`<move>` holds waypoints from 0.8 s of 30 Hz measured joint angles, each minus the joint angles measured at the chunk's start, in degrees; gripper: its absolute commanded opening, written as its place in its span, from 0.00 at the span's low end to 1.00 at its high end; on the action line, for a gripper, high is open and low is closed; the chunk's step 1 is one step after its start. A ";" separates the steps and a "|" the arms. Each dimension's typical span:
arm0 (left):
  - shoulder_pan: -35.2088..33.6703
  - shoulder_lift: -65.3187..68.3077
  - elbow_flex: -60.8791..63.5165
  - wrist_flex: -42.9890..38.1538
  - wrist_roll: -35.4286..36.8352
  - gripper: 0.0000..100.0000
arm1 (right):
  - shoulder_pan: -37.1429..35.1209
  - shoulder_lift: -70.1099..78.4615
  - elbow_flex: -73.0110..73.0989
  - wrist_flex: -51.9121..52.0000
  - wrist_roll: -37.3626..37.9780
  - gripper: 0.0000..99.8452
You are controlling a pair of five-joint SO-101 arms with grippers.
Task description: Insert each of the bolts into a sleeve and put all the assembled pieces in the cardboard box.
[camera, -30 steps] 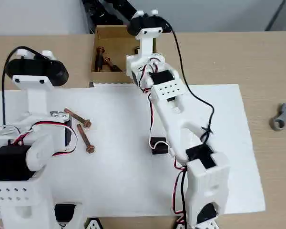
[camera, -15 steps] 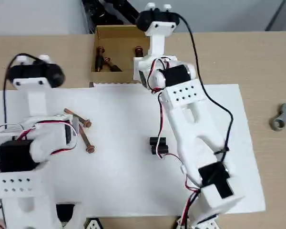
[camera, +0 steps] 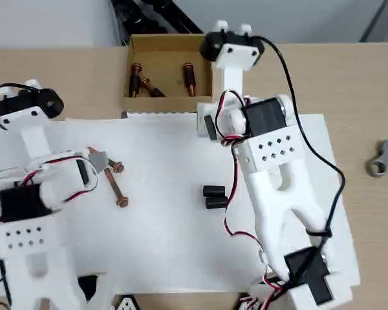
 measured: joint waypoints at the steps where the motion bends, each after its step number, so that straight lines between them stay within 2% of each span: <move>1: 0.00 1.32 0.00 -0.09 -0.09 0.18 | 0.00 -0.18 0.00 1.05 0.00 0.04; 3: 0.00 4.92 0.00 -0.09 0.18 0.12 | 0.00 -0.44 0.00 3.16 0.00 0.08; 5: 0.00 9.14 -0.26 -0.09 0.18 0.10 | 0.00 -0.44 0.00 4.48 0.00 0.06; 8: 0.00 16.00 -3.52 0.00 0.18 0.10 | 0.00 -0.44 0.00 5.10 0.00 0.02; 11: 0.00 22.42 -7.65 2.02 0.18 0.16 | 0.00 -0.44 0.62 5.27 0.00 0.03; 15: 0.00 30.86 -12.48 6.24 0.70 0.23 | 0.00 -0.70 5.98 5.27 0.00 0.14; 21: 0.18 40.44 -16.53 11.16 6.24 0.24 | 0.00 -2.20 16.70 5.27 -4.40 0.36; 24: 1.76 43.52 -16.79 11.87 7.91 0.24 | -0.09 -6.42 21.54 4.40 -4.84 0.39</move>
